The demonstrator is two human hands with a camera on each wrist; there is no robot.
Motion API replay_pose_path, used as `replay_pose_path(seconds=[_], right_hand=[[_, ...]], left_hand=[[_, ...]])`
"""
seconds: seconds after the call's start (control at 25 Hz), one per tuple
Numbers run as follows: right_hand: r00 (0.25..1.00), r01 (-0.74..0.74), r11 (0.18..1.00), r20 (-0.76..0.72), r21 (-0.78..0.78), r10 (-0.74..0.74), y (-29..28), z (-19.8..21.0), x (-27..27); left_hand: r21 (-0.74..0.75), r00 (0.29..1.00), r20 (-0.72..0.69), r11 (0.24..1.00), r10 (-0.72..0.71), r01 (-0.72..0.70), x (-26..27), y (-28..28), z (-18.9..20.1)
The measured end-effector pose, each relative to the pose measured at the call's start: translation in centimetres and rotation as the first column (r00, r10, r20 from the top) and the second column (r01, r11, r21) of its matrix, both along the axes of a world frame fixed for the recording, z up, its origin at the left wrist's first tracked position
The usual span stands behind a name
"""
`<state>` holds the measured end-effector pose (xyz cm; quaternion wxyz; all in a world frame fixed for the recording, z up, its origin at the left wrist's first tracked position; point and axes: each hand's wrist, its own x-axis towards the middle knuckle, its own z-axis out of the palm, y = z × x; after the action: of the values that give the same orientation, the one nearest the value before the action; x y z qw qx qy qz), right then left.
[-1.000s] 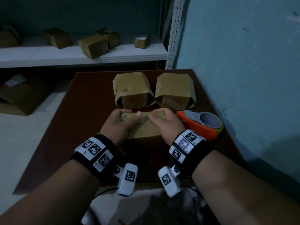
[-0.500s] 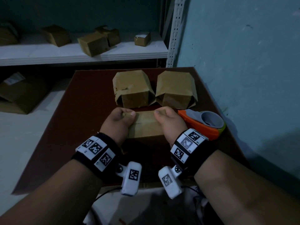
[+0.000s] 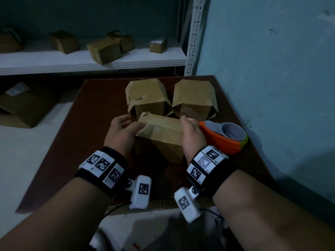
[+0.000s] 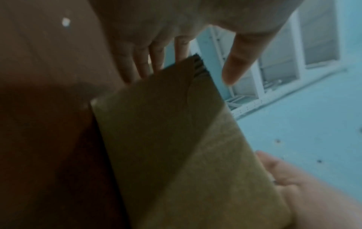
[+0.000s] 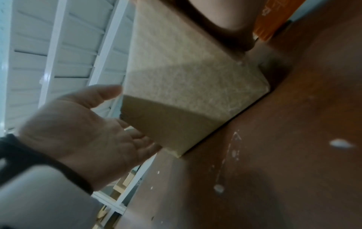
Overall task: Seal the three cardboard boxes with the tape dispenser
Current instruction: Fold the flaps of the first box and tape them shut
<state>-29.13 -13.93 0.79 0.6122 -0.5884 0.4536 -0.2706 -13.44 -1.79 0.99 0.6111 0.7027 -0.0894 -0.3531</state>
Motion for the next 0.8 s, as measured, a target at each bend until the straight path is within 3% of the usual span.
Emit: replay_pose_path(seconds=[0.12, 0.2, 0.28, 0.4, 0.6, 0.8], right_hand=[[1.0, -0.005, 1.0, -0.008, -0.018, 0.005, -0.1, -0.3, -0.3], [0.998, -0.053, 0.997, -0.039, -0.057, 0.051, -0.3, -0.2, -1.1], [0.991, -0.112, 0.989, -0.083, -0.093, 0.104, -0.5, -0.1, -2.0], [0.983, -0.148, 0.966, -0.135, -0.211, 0.122, -0.5, -0.9, -2.7], [0.975, -0.187, 0.929, -0.177, -0.318, 0.135, -0.4, -1.2, -3.5], [0.988, -0.054, 0.92, -0.151, -0.387, -0.006, -2.8, 1.3, -5.3]], left_hand=[[0.177, 0.974, 0.218, 0.984, -0.069, 0.03, 0.2, 0.3, -0.3], [0.219, 0.968, 0.247, 0.975, -0.032, -0.024, 0.3, 0.0, -0.3], [0.21, 0.975, 0.22, 0.976, 0.011, -0.059, 0.3, -0.3, -0.2], [0.075, 0.993, 0.11, 0.996, 0.04, -0.048, 0.1, -0.8, -0.3], [-0.015, 0.993, 0.021, 0.993, -0.117, 0.117, -0.9, -1.4, -1.1], [-0.059, 0.985, 0.01, 0.983, -0.172, 0.172, -0.9, -1.3, -0.9]])
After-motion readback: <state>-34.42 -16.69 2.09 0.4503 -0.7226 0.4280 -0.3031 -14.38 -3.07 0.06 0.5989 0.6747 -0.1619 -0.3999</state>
